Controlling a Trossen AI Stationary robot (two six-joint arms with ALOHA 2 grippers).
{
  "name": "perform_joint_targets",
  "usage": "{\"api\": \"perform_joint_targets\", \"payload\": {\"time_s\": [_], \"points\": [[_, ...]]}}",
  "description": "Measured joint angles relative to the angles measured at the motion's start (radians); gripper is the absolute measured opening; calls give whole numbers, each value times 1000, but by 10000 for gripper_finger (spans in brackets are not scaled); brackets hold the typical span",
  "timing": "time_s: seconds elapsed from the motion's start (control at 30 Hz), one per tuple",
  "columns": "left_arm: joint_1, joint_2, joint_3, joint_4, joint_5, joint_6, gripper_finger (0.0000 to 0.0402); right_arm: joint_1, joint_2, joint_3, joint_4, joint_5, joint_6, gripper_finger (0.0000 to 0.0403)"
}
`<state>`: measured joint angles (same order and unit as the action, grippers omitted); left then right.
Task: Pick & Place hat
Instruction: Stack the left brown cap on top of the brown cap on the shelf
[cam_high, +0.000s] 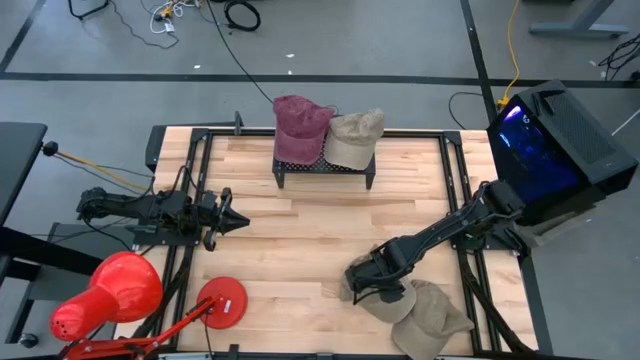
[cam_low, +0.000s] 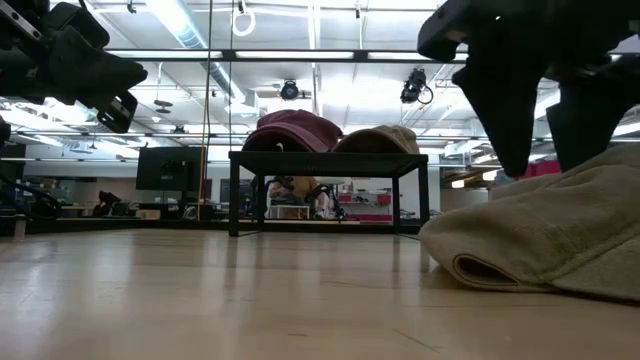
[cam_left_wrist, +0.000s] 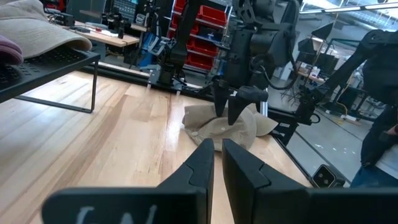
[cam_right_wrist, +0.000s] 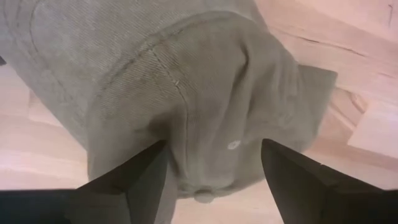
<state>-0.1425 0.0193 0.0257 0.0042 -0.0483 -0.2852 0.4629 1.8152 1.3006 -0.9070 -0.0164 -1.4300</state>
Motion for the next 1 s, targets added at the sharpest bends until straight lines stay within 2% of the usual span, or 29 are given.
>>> {"api": "perform_joint_targets", "payload": {"time_s": [0.13, 0.67, 1.0], "points": [[0, 0, 0, 0, 0, 0, 39, 0, 14, 0, 2, -1, 1, 245], [0, 0, 0, 0, 0, 0, 39, -2, 40, 0, 1, 0, 6, 102], [0, 0, 0, 0, 0, 0, 39, -2, 39, 0, 1, 1, 8, 42]]}}
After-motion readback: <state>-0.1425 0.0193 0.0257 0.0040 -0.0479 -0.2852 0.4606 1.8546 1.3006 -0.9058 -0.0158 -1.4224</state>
